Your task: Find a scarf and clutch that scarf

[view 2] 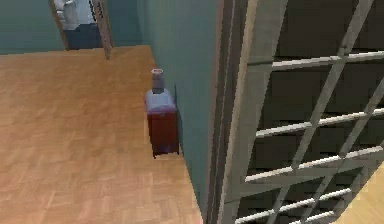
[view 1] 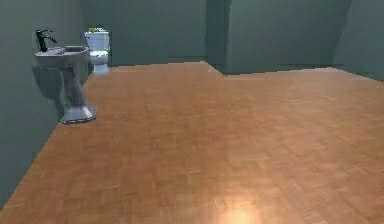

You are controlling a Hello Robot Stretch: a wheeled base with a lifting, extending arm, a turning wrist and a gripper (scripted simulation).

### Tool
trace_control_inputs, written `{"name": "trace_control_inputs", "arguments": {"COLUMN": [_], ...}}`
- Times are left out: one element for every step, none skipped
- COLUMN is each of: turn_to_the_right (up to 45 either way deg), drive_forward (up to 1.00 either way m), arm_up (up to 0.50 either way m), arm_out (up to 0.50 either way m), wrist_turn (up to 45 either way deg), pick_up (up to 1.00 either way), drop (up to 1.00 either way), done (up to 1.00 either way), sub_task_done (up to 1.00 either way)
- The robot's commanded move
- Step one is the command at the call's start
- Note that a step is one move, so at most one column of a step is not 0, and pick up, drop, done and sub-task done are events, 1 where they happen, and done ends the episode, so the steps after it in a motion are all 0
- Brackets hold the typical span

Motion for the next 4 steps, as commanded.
{"name": "trace_control_inputs", "arguments": {"turn_to_the_right": [45.0,15.0,0.0,0.0], "drive_forward": [0.0,0.0,0.35,1.0], "arm_up": [0.0,0.0,0.0,0.0], "arm_out": [0.0,0.0,0.0,0.0], "wrist_turn": [0.0,0.0,0.0,0.0], "pick_up": [0.0,0.0,0.0,0.0], "drop": [0.0,0.0,0.0,0.0], "done": [0.0,0.0,0.0,0.0], "sub_task_done": [0.0,0.0,0.0,0.0]}}
